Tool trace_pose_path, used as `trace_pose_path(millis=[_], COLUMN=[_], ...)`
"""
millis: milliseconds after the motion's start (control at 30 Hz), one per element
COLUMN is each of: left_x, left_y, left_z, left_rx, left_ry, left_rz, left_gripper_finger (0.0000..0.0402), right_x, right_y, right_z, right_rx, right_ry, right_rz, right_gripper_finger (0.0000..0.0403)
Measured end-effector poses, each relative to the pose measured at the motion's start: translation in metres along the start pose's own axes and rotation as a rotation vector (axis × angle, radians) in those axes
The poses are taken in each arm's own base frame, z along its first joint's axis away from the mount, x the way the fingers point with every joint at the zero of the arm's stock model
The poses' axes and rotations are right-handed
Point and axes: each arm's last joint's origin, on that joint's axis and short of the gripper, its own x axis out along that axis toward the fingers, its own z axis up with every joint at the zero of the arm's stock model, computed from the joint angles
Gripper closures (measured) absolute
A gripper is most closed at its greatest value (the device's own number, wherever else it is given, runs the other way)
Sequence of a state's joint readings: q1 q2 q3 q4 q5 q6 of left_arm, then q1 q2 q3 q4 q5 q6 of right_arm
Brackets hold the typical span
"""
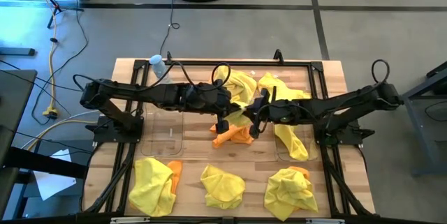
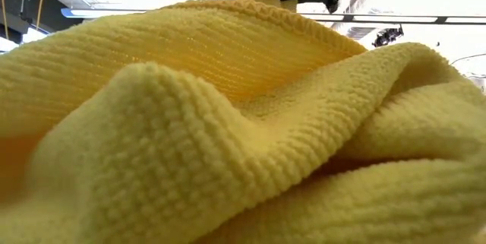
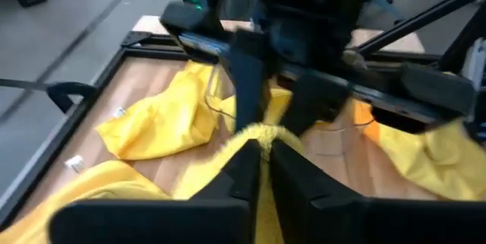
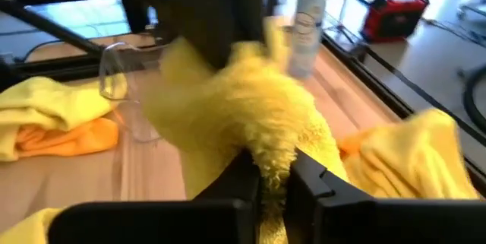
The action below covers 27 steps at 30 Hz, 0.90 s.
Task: Sort microfiber towel by color & place in baskets
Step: Put the yellow towel into the right transparent bin
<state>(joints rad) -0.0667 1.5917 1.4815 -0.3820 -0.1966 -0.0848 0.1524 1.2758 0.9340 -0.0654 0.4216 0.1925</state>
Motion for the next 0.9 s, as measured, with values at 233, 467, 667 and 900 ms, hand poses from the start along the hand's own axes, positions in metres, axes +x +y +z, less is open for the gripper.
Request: trace_pose_path(millis=[233, 467, 667, 900], left_x=[0.000, 0.000, -0.001, -0.001], left_y=[0.003, 0.003, 0.004, 0.004], left_z=[-0.002, -0.008, -0.014, -0.014], left_rx=[-0.026, 0.002, 0.004, -0.009], left_ry=[0.027, 0.086, 0.149, 0.150], left_rz=[-0.014, -0.003, 0.004, 0.009], left_gripper_finger=[0.0292, 0.0260, 0.0259, 0.0259], right_x=[-0.039, -0.096, -0.150, -0.186], right_y=[-0.018, -0.032, -0.044, -0.046], right_z=[0.003, 0.004, 0.010, 0.019], right_rx=[0.153, 0.284, 0.378, 0.379], right_ry=[0.061, 0.073, 0.274, 0.614], right_rz=[-0.063, -0.048, -0.066, -0.104], right_gripper_finger=[0.0394, 0.0399, 0.0401, 0.0402])
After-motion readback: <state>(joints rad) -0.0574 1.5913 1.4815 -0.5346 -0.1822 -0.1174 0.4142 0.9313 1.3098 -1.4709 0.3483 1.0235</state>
